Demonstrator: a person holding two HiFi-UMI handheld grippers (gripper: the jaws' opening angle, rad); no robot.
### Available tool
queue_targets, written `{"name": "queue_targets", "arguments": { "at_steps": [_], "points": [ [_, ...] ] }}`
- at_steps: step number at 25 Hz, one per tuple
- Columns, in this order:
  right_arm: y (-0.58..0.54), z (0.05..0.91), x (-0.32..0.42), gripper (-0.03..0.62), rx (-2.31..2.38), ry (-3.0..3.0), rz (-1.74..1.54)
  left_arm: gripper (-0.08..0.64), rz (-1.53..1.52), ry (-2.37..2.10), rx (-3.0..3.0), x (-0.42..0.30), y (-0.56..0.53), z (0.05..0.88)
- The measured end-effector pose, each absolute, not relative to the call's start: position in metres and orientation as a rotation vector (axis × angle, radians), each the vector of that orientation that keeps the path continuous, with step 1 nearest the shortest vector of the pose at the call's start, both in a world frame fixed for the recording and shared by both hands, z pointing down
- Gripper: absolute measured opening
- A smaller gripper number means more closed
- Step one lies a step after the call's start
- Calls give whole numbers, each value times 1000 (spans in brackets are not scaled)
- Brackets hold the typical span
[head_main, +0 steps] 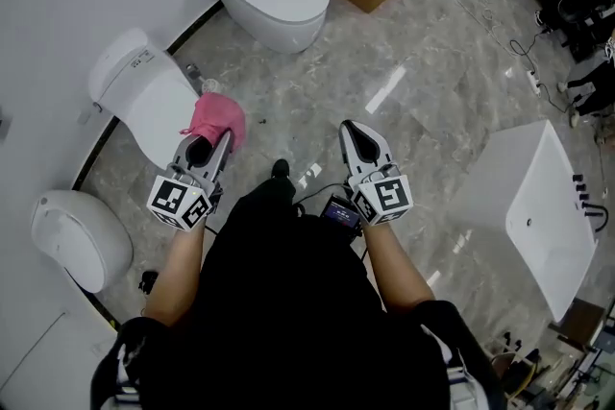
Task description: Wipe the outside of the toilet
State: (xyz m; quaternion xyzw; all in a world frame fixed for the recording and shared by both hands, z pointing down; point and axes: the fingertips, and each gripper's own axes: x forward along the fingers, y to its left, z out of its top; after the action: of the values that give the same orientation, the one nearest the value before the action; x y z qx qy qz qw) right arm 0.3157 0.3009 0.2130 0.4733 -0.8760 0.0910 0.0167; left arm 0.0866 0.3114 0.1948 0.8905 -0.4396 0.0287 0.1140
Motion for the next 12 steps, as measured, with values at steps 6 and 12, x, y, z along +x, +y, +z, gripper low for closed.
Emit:
{"name": "queue_targets", "arguments": {
  "at_steps": [6,12],
  "points": [
    [266,225,316,38,1451,-2702,296,80,57,-1310,2553,77,274,214],
    [205,233,318,38,1380,-2670,295,80,15,-1339,2480,75,212,236]
  ]
}}
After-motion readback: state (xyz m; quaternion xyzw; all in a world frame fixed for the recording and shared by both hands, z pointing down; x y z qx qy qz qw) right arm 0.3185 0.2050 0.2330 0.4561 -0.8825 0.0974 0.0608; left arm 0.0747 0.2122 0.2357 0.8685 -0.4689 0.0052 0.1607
